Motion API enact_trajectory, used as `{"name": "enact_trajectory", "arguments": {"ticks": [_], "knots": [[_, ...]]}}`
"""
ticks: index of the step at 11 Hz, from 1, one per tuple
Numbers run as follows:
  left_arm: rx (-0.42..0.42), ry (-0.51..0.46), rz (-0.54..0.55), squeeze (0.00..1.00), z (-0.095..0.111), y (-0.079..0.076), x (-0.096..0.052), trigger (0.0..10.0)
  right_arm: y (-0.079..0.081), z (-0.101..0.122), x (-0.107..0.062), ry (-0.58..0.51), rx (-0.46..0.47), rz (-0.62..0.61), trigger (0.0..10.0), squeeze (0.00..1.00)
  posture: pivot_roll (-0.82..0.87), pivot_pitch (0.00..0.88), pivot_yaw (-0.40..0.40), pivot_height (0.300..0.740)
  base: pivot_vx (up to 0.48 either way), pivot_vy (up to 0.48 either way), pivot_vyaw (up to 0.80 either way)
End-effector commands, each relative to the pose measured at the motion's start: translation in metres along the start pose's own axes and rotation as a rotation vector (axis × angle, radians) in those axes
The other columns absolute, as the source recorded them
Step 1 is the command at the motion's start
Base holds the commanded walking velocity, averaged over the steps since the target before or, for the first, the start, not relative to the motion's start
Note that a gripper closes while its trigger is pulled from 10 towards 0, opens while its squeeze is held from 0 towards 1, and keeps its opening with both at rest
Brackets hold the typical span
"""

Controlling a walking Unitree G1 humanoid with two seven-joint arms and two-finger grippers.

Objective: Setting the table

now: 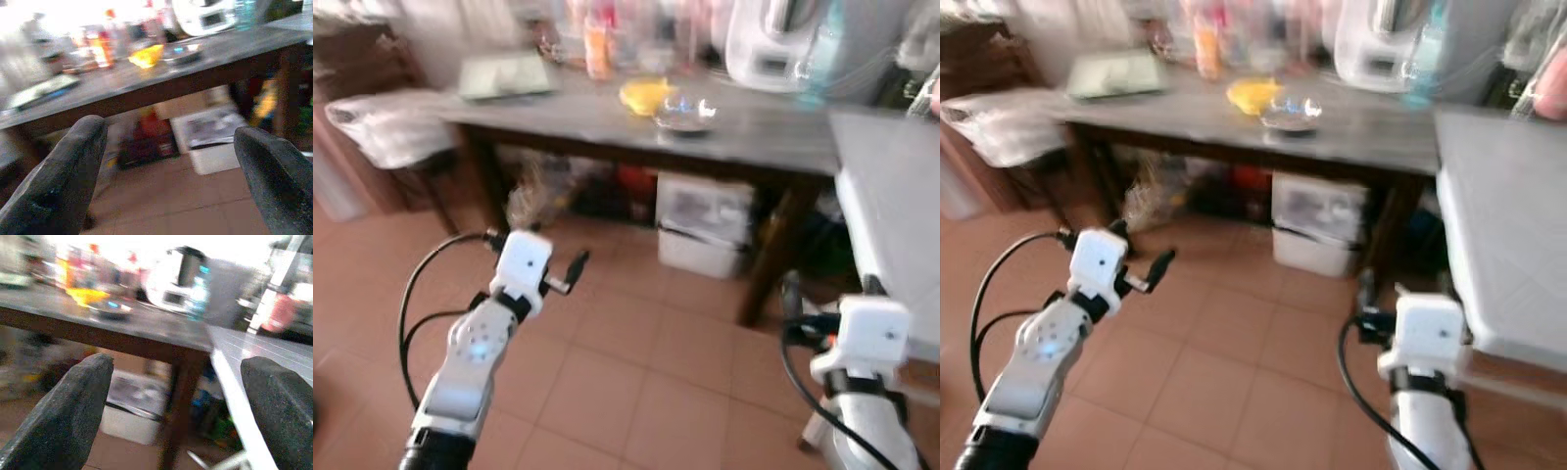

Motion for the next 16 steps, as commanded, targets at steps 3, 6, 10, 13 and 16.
{"name": "enact_trajectory", "arguments": {"ticks": [3, 6, 10, 13, 16], "knots": [[-0.017, 0.034, -0.028, 0.0, -0.009, -0.004, -0.002, 10.0, -0.001, -0.003, -0.002, 0.016, -0.014, -0.001, 10.0, 0.0, 0.07, 0.064, 0.043, 0.74, 0.0, 0.0, 0.0], [-0.039, 0.03, -0.041, 0.0, -0.011, -0.011, 0.0, 10.0, -0.001, -0.004, -0.001, 0.023, -0.019, 0.005, 10.0, 0.0, 0.07, 0.068, 0.033, 0.74, 0.0, 0.0, -0.48], [-0.066, 0.033, -0.049, 0.0, -0.017, -0.021, 0.002, 10.0, 0.001, -0.009, -0.008, 0.058, -0.023, 0.009, 10.0, 0.0, 0.03, 0.077, 0.019, 0.74, 0.0, 0.0, -0.6], [-0.064, 0.012, -0.068, 0.0, -0.013, -0.024, 0.015, 10.0, -0.004, -0.007, -0.007, 0.059, -0.038, -0.003, 10.0, 0.0, 0.01, 0.081, -0.003, 0.74, 0.0, 0.0, -0.79], [-0.173, -0.001, -0.159, 0.0, -0.015, -0.045, 0.017, 10.0, 0.009, -0.011, -0.005, 0.048, -0.028, 0.009, 10.0, 0.0, 0.02, 0.076, 0.001, 0.74, 0.0, 0.0, -0.26]]}}
Point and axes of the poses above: a point about 5 cm out from each wrist's last joint towards the gripper, its own x axis pointing out of the wrist towards the gripper, its own z axis along the axis of the wrist's last joint, y = z × x, the point moved 1 cm from there along x, pointing out of the wrist towards the gripper, and after that the axes turned 6 degrees about -x, right-handed, at the moved point
